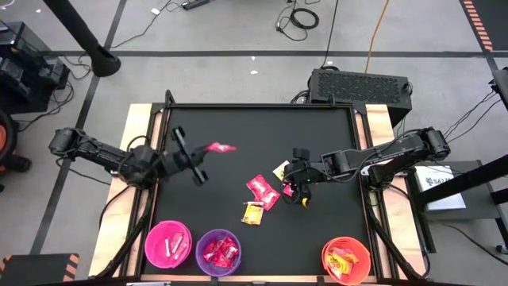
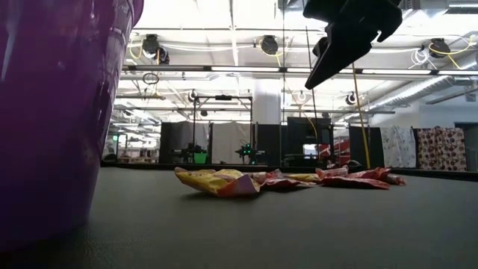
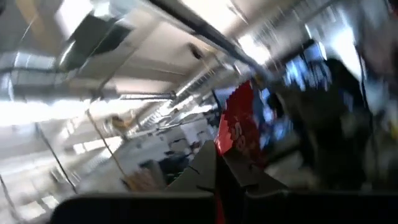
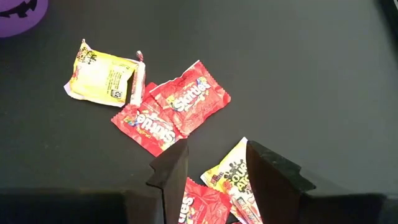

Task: Sort candy by brand, put in halloween buckets
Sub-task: Put the red candy into the violet bucket

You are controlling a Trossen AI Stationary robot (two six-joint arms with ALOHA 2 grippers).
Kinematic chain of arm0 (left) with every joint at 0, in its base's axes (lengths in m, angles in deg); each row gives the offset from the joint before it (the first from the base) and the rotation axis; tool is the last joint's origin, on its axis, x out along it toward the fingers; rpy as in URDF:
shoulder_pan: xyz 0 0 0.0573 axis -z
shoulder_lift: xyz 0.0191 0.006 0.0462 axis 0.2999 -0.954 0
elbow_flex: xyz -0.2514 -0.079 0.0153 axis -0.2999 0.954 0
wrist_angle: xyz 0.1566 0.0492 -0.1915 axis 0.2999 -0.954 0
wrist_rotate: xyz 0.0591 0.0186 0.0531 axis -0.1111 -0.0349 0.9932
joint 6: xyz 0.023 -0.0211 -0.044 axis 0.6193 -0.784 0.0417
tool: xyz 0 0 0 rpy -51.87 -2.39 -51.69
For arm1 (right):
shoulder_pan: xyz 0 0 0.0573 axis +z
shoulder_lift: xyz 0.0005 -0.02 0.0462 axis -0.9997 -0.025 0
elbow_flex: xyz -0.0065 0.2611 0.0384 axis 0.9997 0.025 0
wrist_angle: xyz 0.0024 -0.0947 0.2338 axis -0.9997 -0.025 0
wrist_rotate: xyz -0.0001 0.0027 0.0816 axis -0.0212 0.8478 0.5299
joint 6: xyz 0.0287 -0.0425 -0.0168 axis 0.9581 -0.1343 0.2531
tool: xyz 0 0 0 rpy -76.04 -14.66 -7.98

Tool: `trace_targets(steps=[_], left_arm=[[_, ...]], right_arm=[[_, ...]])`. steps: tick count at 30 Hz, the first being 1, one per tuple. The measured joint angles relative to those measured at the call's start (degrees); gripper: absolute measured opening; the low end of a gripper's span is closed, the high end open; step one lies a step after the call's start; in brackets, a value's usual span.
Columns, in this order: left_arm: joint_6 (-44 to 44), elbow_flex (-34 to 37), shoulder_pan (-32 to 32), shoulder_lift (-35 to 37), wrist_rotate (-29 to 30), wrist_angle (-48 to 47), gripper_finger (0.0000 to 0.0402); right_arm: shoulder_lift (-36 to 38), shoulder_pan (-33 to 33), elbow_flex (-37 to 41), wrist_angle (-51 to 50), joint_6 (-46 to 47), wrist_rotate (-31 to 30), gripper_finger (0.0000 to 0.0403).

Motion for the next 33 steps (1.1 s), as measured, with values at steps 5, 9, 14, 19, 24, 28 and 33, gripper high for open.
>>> trace_targets(steps=[5, 9, 14, 19, 24, 28, 33], left_arm=[[19.0, 0.0, 2.0, 0.0, 0.0, -7.3, 0.0000], [23.9, 0.0, 3.2, 0.0, 1.3, -8.1, 0.0000], [23.7, 0.0, 3.9, 0.0, 3.3, -7.4, 0.0000], [10.8, -0.1, 3.9, 0.0, 7.4, -0.5, 0.0000], [-9.3, -1.7, 3.9, 0.6, 17.5, 4.2, 0.0000], [-18.7, -3.5, 4.3, 1.2, 21.8, 1.0, 0.0000], [-18.6, -7.8, 8.8, 1.3, 35.1, -6.6, 0.0000]], right_arm=[[0.0, 0.0, 0.0, 0.0, -0.4, 0.0, 0.0154], [0.0, 0.0, 0.0, 0.0, -0.4, 0.0, 0.0154], [0.0, 0.0, 0.0, 0.0, -0.4, 0.0, 0.0154], [0.0, 0.0, 0.0, 0.0, -0.4, 0.0, 0.0154], [0.0, 0.0, 0.0, 0.0, -0.4, 0.0, 0.0154], [0.0, 0.0, 0.0, 0.0, -0.4, 0.0, 0.0154], [0.0, 0.0, 0.0, 0.0, -0.4, 0.1, 0.0154]])
